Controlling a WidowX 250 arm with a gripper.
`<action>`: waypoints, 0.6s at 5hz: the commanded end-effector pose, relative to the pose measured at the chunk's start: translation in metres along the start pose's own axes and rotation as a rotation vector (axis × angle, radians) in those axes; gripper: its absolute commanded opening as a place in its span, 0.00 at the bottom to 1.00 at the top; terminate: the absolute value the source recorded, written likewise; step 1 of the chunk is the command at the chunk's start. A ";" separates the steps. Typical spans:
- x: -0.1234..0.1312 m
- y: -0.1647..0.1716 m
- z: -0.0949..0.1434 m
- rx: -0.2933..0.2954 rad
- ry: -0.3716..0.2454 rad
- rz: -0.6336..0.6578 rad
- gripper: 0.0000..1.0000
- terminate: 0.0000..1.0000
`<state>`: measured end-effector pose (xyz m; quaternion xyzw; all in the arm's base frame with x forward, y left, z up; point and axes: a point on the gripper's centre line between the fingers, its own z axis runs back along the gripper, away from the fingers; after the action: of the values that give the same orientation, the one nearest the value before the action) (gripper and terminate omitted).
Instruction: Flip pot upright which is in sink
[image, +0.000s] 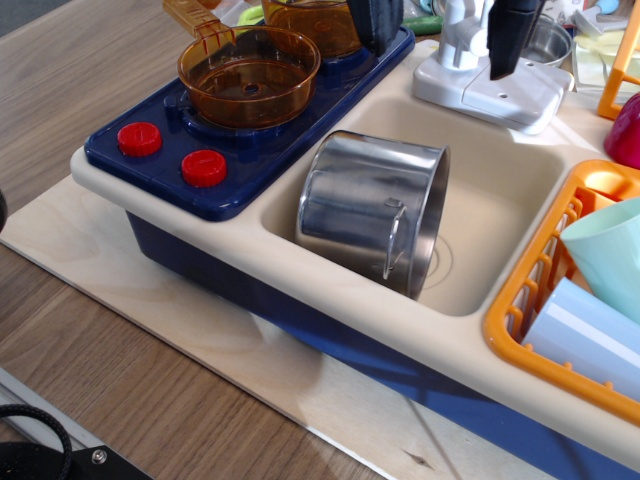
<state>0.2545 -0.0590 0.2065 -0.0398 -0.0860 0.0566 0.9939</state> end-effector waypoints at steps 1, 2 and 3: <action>0.000 0.000 0.000 0.000 0.000 0.000 1.00 0.00; 0.010 -0.007 -0.007 0.077 0.019 -0.061 1.00 0.00; 0.012 -0.015 -0.016 0.192 0.011 -0.088 1.00 0.00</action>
<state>0.2681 -0.0775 0.1780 0.0890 -0.0623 0.0093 0.9940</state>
